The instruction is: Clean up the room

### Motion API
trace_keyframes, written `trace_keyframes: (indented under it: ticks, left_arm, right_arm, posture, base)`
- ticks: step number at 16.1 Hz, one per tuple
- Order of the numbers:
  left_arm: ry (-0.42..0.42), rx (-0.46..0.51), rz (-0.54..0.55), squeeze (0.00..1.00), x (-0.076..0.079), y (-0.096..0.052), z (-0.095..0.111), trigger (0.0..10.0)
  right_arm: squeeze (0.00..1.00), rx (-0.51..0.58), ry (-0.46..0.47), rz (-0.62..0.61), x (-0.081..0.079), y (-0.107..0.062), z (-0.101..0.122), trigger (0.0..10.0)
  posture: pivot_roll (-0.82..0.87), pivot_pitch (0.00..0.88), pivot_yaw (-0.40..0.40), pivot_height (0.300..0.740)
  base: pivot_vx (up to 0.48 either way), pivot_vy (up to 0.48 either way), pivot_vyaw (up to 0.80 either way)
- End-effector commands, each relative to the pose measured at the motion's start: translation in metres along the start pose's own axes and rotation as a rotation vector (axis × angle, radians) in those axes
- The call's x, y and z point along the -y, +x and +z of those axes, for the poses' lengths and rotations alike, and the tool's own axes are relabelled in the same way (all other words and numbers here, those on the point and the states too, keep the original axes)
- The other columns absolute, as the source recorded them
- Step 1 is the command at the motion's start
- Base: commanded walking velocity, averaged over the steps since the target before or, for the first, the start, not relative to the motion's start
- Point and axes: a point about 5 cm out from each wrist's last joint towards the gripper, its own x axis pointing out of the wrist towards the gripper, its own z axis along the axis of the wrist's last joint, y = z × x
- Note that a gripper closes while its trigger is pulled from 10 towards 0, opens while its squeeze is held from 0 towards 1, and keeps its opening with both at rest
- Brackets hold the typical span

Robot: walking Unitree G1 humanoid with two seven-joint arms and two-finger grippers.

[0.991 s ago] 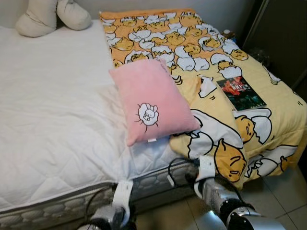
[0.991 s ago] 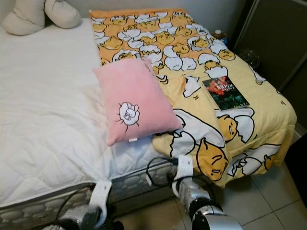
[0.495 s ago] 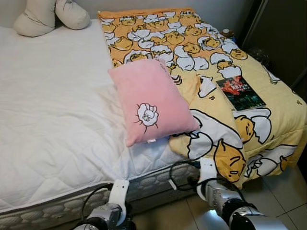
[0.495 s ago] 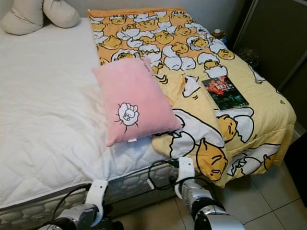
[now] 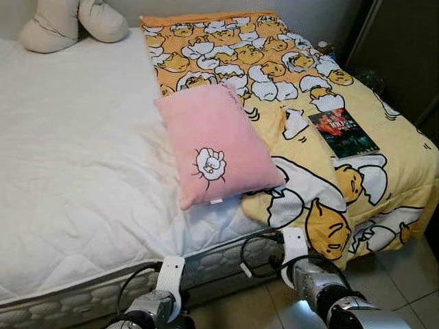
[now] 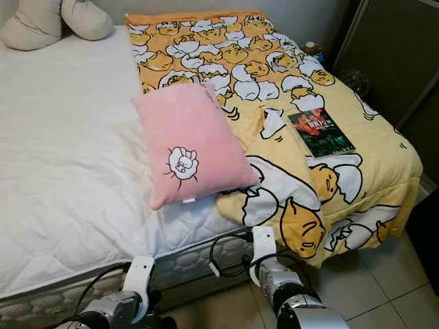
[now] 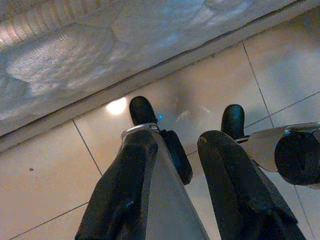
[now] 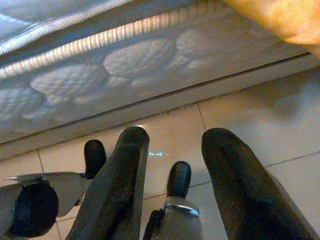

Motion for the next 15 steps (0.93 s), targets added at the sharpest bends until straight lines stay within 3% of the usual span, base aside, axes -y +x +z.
trace_keyframes:
  ticks: [1,9,12,13,15]
  left_arm:
    - [0.004,0.0,0.0,0.0,0.0016,0.0002,0.0018,10.0]
    - [-0.017,0.018,0.002,0.0,0.002,0.0001,0.0076,10.0]
    - [-0.067,0.031,0.002,0.0,0.0009,-0.0001,0.0088,10.0]
    - [-0.097,0.031,0.004,0.0,0.0006,-0.0001,0.0092,10.0]
    - [-0.302,0.039,0.031,0.0,-0.0011,-0.0003,0.0116,10.0]
  right_arm:
    - [0.0,-0.026,0.003,-0.006,0.0005,0.0,-0.0054,10.0]
    - [0.0,-0.015,-0.011,0.011,-0.0067,0.0005,0.0034,10.0]
    - [0.0,-0.018,0.074,0.007,-0.007,0.0005,0.0036,10.0]
    - [0.0,-0.021,0.107,0.01,-0.0071,0.0005,0.0038,10.0]
    - [0.0,-0.038,0.166,0.006,-0.006,0.0004,0.001,10.0]
  posture:
    - [-0.07,0.0,0.003,0.74]
    - [-0.05,0.0,-0.009,0.74]
    - [-0.05,0.0,-0.006,0.74]
    - [-0.04,0.0,-0.008,0.74]
    - [-0.04,0.0,-0.009,0.74]
  base:
    - [0.0,0.0,0.0]
    - [0.0,0.0,0.0]
    - [0.0,0.0,0.0]
    - [0.0,0.0,0.0]
    - [0.0,0.0,0.0]
